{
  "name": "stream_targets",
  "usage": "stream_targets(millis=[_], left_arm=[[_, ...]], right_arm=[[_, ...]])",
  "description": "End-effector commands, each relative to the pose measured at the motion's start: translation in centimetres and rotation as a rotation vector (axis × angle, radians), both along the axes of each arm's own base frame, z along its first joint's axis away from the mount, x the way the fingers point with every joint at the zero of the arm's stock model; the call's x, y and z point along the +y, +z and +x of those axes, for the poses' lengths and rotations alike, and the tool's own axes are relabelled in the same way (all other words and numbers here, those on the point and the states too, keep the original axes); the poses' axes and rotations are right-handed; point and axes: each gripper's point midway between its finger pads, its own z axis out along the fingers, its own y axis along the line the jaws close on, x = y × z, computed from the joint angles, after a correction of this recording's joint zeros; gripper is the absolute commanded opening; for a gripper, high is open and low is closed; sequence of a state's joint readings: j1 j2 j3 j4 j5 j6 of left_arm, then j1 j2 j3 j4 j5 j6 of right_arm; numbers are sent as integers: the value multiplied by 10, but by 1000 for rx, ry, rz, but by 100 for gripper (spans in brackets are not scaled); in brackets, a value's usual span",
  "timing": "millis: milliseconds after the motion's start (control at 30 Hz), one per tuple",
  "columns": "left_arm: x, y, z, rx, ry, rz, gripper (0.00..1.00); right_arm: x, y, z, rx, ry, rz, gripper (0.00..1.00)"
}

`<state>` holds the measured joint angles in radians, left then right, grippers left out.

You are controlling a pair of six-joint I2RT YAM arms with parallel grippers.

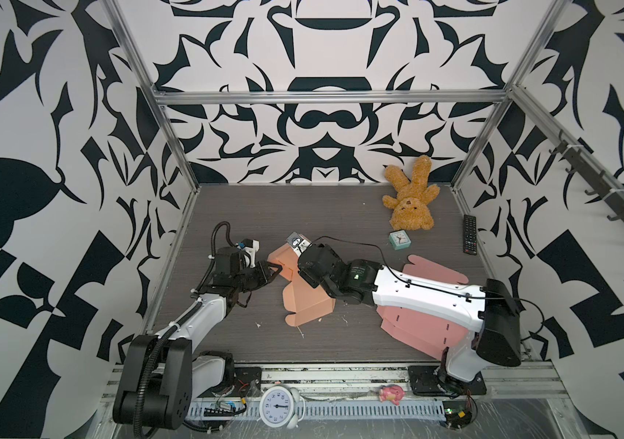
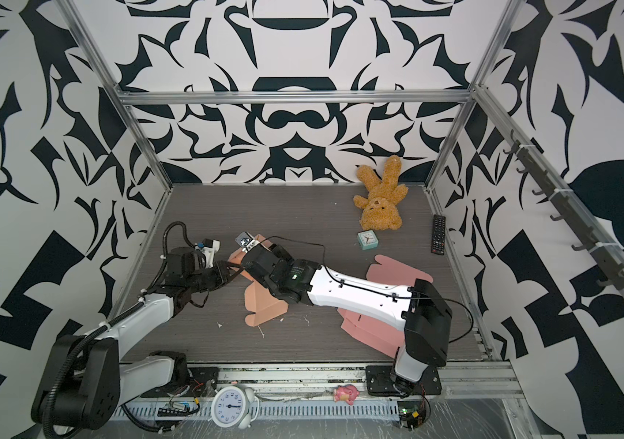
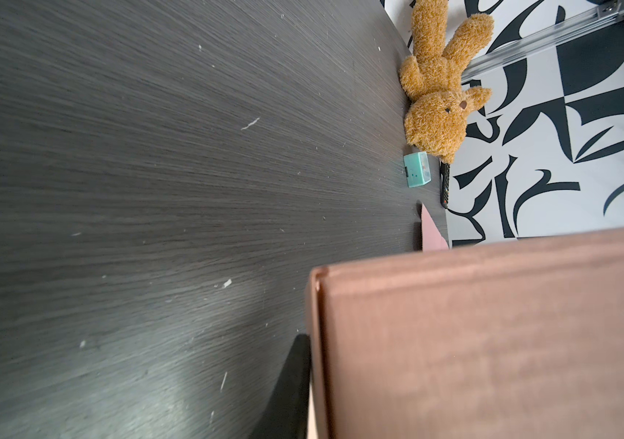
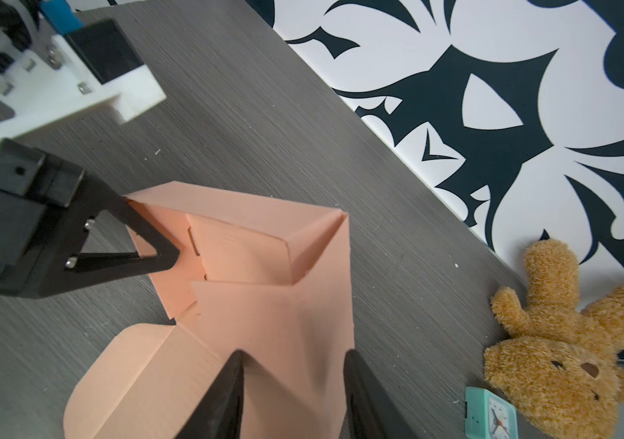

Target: Fold the paper box

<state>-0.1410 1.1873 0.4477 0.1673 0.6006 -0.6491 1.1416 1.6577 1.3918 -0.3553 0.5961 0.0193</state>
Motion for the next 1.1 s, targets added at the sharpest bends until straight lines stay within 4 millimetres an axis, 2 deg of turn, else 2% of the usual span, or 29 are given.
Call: stream_targets(millis=[0, 167, 433, 500, 600, 800, 933, 1067], left_arm=[[-3, 3, 2, -15, -2, -12, 17], [-3, 3, 0, -20, -4, -11, 17], [-5, 4, -4, -22, -9, -16, 17], [-4, 6, -5, -30, -7, -18, 17], [-4, 9, -7, -37, -6, -22, 17], [-5, 10, -9, -40, -11, -27, 17], [-5, 11, -10, -43, -9, -27, 17], [-6, 14, -9, -45, -11, -34, 17]], right_arm=[[-3, 29, 10, -87, -52, -2, 45], [2, 25, 14, -99, -54, -28, 47], [12, 31, 18, -116, -33, -24, 55], [11, 32, 19, -120, -34, -27, 52], [11, 30, 19, -131, -32, -30, 40], [14, 30, 19, -133, -21, -33, 34], [17, 29, 24, -150, -25, -64, 33], [23, 24, 30, -165, -32, -108, 40]])
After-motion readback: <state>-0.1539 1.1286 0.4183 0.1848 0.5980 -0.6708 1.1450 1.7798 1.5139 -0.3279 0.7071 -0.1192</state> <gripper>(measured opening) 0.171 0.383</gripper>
